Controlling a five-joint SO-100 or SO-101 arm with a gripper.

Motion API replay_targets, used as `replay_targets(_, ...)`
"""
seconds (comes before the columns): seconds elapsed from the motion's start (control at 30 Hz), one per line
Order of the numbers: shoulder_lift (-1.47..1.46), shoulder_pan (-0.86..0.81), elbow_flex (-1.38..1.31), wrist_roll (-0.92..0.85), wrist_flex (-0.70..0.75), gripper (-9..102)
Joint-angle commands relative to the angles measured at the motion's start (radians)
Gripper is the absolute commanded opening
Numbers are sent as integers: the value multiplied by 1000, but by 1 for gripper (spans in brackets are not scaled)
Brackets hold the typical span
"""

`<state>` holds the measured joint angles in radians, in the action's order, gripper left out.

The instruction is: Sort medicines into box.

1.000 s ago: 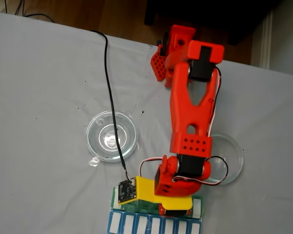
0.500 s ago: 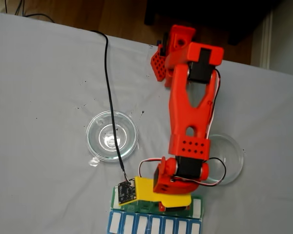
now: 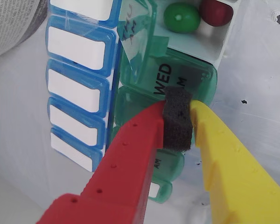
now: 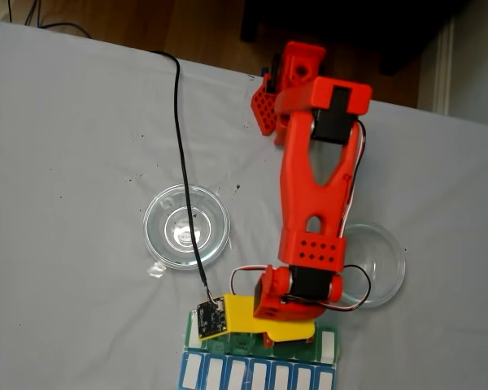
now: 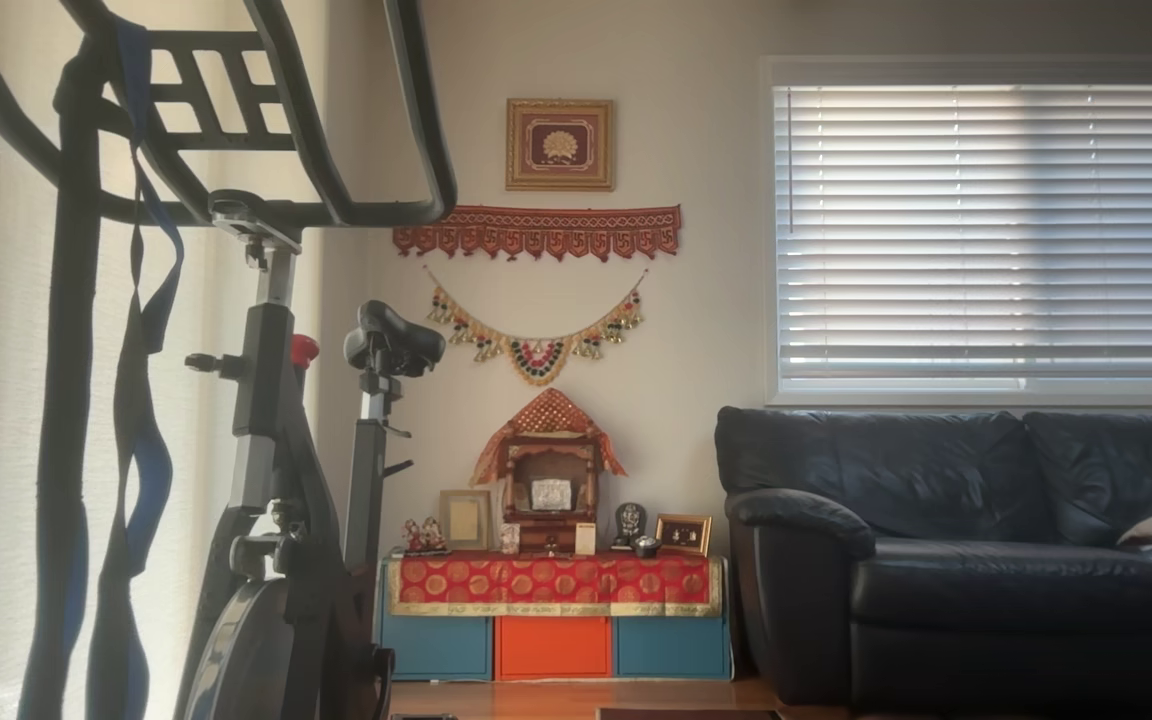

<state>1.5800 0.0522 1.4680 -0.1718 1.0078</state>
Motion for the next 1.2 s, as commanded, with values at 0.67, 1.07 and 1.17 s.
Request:
replay_targets(0.67,192,-18,28,-110,18,1)
replay_targets(1.07,219,-49,-114,-35,32,1)
replay_targets(1.17,164,-67,-183,-12,8,1)
